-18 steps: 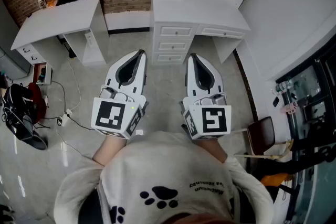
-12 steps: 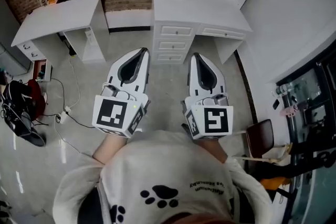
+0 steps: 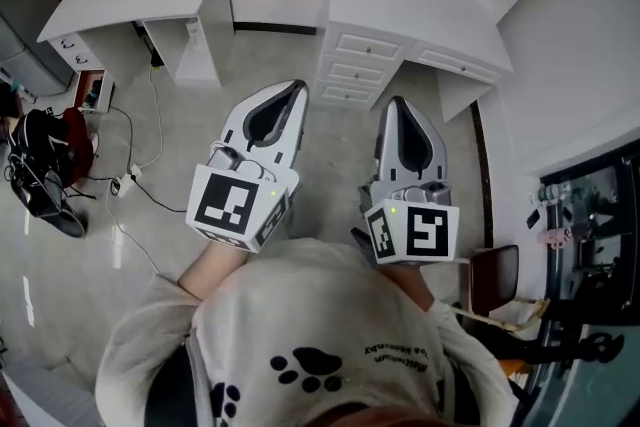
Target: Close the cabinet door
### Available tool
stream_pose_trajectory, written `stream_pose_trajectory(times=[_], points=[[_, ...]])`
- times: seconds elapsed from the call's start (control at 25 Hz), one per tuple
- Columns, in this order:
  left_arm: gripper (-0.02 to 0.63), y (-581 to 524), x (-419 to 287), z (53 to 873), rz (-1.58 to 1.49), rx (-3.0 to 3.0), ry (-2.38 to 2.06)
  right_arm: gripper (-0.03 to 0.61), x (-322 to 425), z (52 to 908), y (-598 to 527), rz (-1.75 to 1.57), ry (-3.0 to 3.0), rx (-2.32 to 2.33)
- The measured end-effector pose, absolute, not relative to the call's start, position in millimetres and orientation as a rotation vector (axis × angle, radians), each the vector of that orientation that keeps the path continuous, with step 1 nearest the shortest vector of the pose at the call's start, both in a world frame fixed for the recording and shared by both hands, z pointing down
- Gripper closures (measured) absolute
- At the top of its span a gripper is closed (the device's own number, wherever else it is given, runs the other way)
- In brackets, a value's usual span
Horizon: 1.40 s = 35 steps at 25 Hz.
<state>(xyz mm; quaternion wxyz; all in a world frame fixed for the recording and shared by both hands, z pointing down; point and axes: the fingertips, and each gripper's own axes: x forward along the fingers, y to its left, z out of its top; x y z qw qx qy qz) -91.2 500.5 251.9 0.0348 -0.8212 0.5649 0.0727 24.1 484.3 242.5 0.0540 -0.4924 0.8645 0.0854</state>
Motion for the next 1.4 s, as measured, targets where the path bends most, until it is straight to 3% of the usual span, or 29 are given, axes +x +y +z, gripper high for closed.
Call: stream_pose_trajectory(times=[0.8,1.4], points=[[0.605,293,-155,251,0.242,-2.651,1.507,0.569,-40,245,299,0.293,2.513,-1.675],[0.606,232,-164,271,0.249,-2.742,1.431,0.568,-51,262,244,0.265,2.488,-1.758]])
